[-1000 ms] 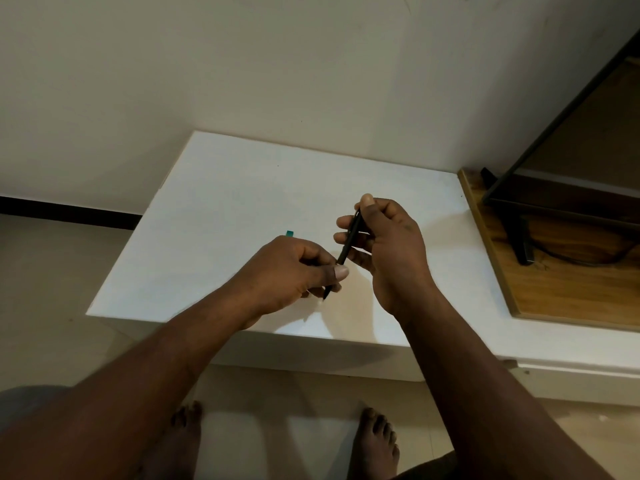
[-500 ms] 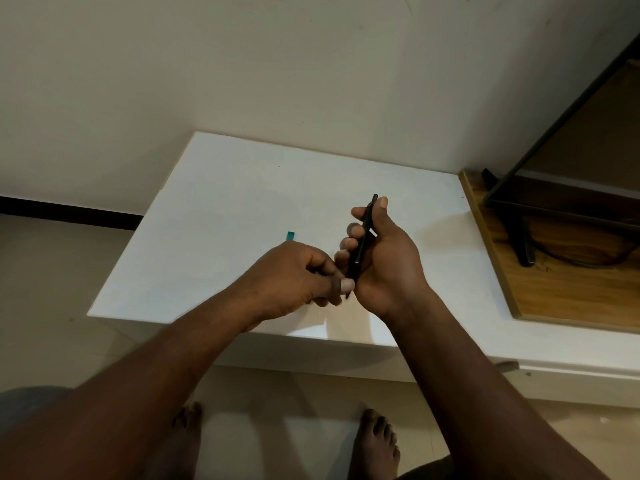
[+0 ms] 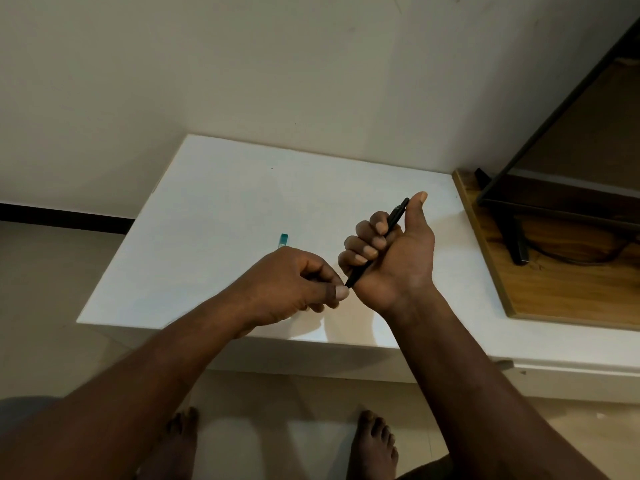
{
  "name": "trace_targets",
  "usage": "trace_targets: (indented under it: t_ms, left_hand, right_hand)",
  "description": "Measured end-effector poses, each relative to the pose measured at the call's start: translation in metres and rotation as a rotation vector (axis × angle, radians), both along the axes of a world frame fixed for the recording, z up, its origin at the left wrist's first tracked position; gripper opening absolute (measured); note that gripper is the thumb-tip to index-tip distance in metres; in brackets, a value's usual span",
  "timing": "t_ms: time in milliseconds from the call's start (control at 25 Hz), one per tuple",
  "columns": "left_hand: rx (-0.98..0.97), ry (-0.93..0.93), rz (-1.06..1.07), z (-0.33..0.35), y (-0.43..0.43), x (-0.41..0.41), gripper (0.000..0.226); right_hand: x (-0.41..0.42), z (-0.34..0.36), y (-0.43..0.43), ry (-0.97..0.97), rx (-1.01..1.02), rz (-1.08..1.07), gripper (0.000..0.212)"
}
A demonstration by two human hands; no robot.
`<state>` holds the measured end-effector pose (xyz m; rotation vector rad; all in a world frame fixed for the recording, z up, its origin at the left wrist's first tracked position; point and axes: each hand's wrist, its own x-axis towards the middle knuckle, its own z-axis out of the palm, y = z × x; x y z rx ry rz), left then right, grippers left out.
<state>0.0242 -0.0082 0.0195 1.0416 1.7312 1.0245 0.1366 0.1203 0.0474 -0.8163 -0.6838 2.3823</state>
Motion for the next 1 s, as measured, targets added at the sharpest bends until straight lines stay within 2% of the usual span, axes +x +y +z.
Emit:
trace_targets:
  t_ms: [520,1000]
  left_hand:
    - [0.049,0.010,0.009,0.0017,0.0003,0.0036,0.012]
    - [0.107,0.031,0.074,0.0020,0.0003,0.0013,0.008]
  right_hand:
    - [0.0044,0.0026,0.0022,0.136,-0.028,-0.003,0.074]
    - [0.0056,0.0028,0.0072,0.203,-0.044,-0.001,0.067]
